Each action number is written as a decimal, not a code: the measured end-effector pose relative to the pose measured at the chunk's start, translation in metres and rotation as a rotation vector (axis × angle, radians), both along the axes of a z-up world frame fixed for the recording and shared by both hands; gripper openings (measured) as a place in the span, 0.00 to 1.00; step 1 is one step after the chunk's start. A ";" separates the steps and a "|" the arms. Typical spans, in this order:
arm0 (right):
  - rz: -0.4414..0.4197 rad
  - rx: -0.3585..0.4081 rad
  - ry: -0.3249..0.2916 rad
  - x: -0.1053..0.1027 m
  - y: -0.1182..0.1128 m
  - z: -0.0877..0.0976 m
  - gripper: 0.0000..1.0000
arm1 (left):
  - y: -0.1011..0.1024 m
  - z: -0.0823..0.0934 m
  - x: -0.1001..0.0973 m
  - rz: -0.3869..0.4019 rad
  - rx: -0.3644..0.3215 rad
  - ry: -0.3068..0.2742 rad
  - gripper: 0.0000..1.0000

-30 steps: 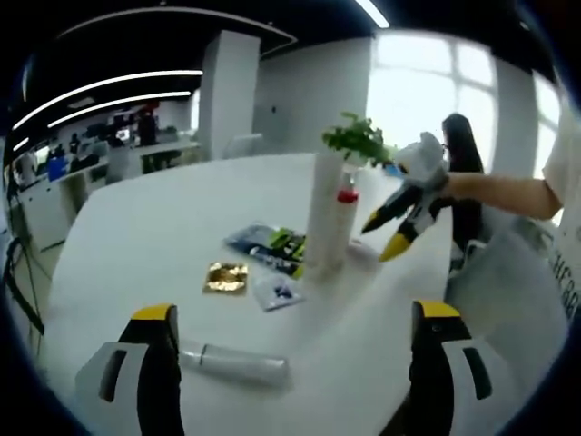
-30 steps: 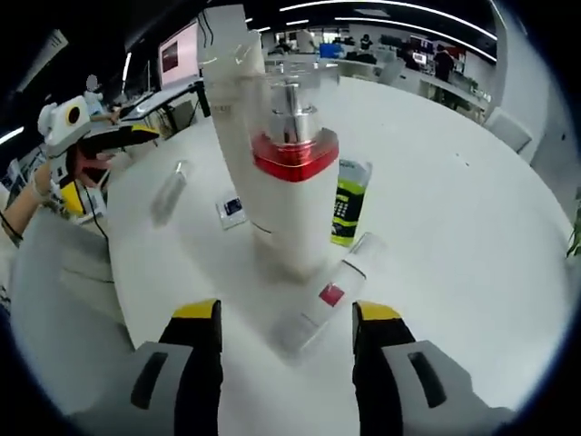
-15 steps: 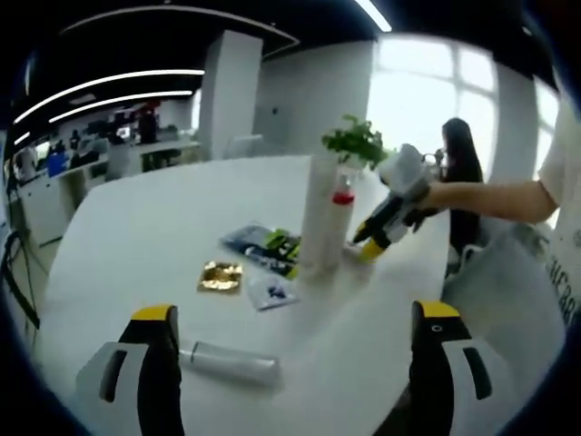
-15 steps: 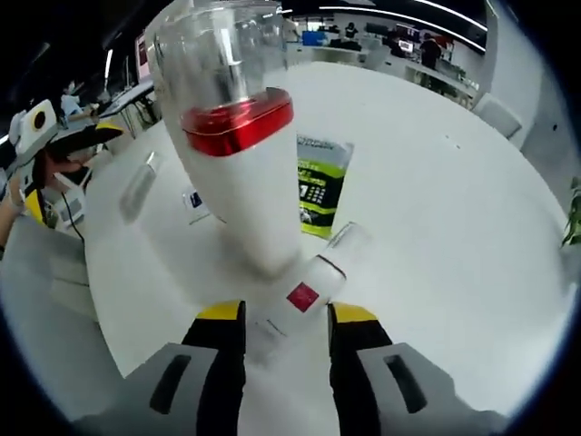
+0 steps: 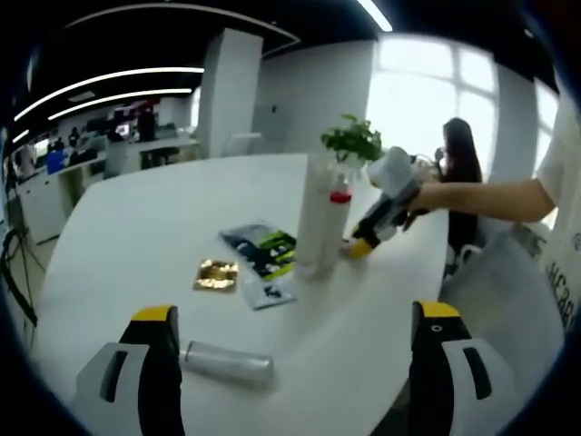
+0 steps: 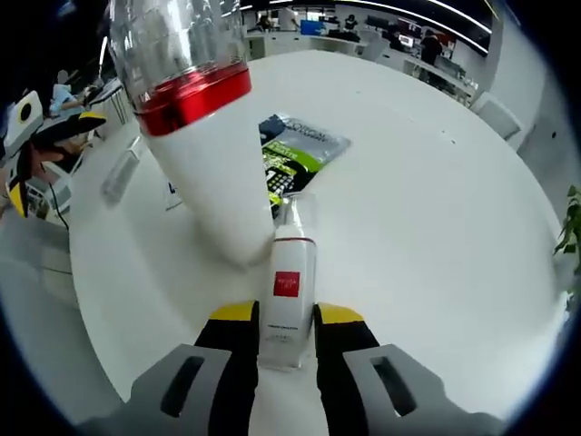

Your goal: Arrange the skincare products in the storage area until every visible bottle or jar stands upright without overlapping.

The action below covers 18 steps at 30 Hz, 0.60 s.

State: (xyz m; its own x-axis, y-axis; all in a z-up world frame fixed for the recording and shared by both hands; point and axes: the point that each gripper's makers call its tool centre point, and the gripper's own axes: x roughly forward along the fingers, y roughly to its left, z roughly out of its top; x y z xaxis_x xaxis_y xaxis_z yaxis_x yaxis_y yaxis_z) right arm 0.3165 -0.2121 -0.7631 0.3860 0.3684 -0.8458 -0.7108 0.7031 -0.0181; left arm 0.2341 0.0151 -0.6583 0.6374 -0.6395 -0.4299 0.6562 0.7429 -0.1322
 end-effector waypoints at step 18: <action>-0.043 0.064 0.011 0.003 -0.005 0.000 0.20 | -0.009 0.002 -0.001 -0.022 0.008 0.003 0.99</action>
State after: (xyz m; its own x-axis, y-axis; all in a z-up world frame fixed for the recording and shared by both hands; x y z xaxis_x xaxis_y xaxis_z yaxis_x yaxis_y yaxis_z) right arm 0.3200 -0.2168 -0.7629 0.3931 0.4048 -0.8256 -0.6797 0.7327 0.0356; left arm 0.2327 0.0064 -0.6566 0.6217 -0.6501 -0.4369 0.6722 0.7291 -0.1282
